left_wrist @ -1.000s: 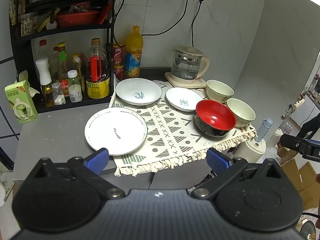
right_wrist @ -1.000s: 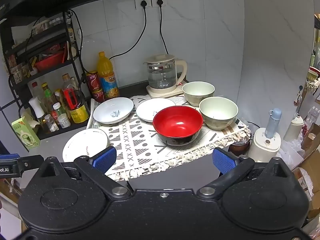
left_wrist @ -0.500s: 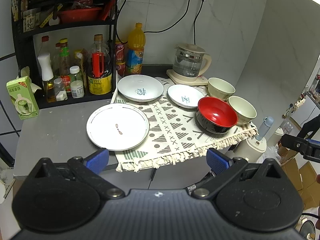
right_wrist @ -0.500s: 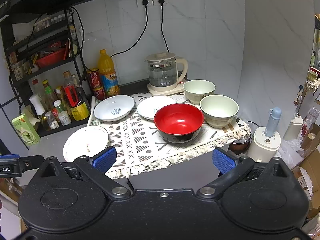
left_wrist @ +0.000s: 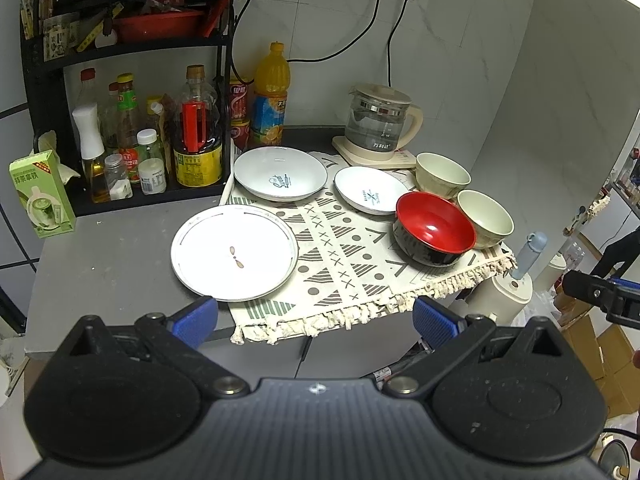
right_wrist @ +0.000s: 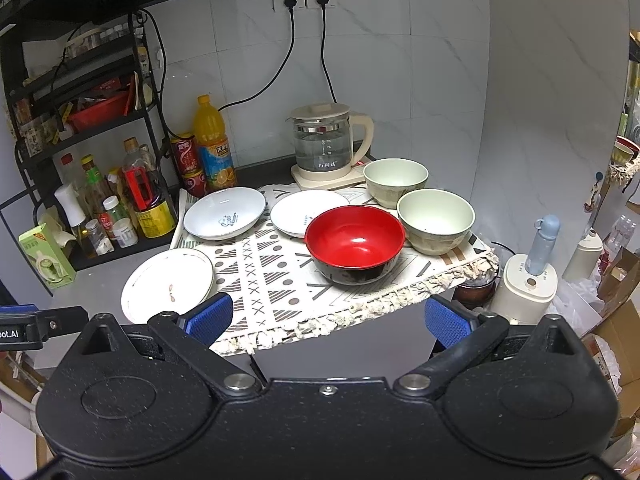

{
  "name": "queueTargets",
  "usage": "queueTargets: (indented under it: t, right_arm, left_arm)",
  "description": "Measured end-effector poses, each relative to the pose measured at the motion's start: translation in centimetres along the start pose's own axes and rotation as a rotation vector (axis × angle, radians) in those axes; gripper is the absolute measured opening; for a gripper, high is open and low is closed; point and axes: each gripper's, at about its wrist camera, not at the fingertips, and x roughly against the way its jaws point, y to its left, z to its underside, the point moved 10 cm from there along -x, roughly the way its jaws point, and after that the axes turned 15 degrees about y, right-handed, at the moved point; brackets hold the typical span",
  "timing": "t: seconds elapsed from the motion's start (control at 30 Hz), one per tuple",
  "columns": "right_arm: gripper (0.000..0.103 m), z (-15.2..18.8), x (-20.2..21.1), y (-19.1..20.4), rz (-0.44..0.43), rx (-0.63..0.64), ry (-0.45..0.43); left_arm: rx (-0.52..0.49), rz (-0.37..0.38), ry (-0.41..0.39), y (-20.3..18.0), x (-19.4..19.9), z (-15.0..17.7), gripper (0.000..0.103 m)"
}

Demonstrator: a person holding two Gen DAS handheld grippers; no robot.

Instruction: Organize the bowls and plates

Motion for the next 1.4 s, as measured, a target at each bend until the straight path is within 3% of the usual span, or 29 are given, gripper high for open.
queueTargets:
  t: [1.4]
  right_arm:
    - [0.103, -0.17, -0.14, 0.05, 0.001, 0.025, -0.010]
  left_arm:
    - [0.016, -0.007, -0.009, -0.20, 0.33, -0.14, 0.103]
